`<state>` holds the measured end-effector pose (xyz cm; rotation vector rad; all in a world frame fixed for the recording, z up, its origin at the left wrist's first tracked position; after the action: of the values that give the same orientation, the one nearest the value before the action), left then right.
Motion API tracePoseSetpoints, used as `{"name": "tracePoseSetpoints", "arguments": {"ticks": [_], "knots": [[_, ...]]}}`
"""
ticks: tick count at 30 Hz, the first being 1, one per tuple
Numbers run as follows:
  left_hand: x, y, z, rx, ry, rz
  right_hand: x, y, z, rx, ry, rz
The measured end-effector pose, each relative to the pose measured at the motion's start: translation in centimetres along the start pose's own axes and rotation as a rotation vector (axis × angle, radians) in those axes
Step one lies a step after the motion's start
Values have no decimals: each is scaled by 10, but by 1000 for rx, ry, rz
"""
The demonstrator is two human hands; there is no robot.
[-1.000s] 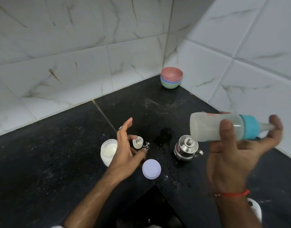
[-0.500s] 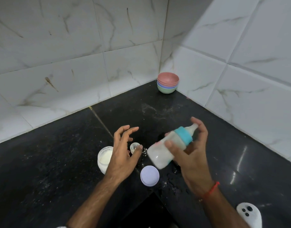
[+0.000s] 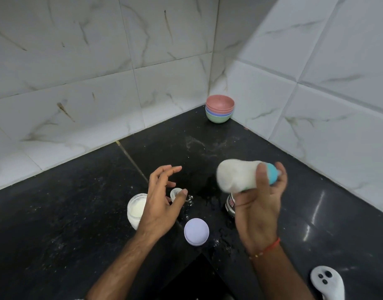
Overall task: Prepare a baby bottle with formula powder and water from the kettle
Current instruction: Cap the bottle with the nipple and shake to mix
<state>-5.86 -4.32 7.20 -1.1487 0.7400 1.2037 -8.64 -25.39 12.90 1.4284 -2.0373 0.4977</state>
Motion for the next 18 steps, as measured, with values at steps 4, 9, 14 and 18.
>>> {"name": "tracePoseSetpoints", "arguments": {"ticks": [4, 9, 14, 18], "knots": [[-1, 0, -2, 38, 4, -7, -26, 23, -13, 285, 196, -143], [-3, 2, 2, -5, -13, -9, -4, 4, 2, 102, 48, -59], [-5, 3, -1, 12, -19, -17, -6, 8, 0, 199, 115, -91], [-5, 4, 0, -3, -10, -12, -7, 10, -1, 236, 138, -105]]}}
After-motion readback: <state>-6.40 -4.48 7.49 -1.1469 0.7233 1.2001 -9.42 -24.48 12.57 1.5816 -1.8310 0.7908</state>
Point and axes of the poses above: each hand's wrist, its own y-axis away from the middle knuckle, its own z-axis out of the back of the hand, x = y × z, the point moved 6 cm from there along -y, towards the middle knuckle
